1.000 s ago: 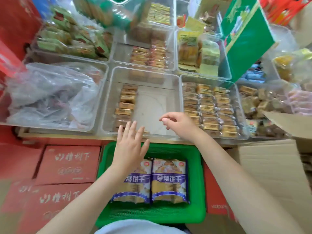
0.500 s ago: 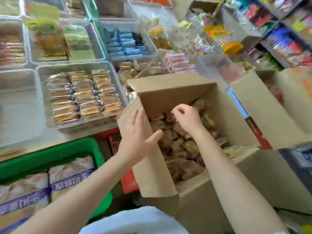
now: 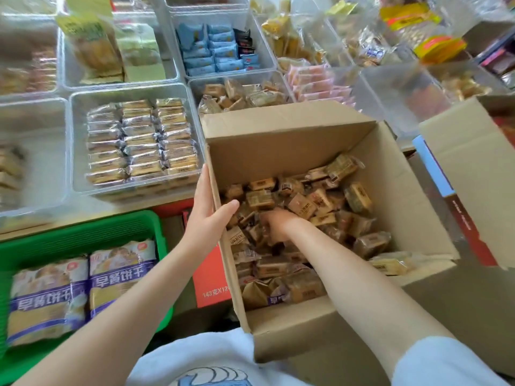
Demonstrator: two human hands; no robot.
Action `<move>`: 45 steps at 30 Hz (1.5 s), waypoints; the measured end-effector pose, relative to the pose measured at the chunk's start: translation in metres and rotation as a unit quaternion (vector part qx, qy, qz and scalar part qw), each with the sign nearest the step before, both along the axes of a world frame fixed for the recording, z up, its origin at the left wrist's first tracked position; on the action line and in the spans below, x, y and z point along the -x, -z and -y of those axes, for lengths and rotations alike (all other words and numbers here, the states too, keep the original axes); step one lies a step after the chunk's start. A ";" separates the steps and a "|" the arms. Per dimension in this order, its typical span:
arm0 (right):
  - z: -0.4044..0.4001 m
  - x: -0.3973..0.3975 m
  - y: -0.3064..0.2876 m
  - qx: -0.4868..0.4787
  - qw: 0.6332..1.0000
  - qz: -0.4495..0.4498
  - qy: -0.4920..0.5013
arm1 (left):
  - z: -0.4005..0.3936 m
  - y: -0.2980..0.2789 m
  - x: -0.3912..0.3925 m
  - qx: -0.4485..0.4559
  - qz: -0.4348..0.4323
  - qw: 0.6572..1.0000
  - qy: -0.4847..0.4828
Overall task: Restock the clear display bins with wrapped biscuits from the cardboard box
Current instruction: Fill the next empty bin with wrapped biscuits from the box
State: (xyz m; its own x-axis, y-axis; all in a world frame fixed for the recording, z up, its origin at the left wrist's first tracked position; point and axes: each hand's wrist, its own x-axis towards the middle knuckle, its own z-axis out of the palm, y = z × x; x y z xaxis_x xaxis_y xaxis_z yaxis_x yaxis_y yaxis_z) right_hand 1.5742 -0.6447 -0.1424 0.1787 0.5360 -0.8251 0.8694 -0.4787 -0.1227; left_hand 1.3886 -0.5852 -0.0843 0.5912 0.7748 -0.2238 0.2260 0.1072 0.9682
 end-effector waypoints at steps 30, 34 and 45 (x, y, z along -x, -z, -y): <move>-0.245 0.338 -0.086 -0.389 0.908 -0.158 0.001 | -0.228 0.028 0.360 -0.181 -0.183 0.963 -0.082; -0.301 0.380 -0.051 -0.385 0.915 -0.107 0.054 | -0.275 0.074 0.423 -0.285 -0.352 0.887 -0.087; -0.377 0.414 0.054 -0.171 0.985 -0.004 -0.020 | -0.294 0.123 0.437 -0.309 -0.451 0.837 -0.029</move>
State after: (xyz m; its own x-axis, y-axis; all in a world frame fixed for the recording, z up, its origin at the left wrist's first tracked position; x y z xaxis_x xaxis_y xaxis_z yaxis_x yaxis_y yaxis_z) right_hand 1.1607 -0.2680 -0.1962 0.1462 0.7893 -0.5963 0.8849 -0.3738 -0.2779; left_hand 0.9518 -0.2916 -0.2070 0.3547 0.9292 -0.1040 0.9065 -0.3144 0.2819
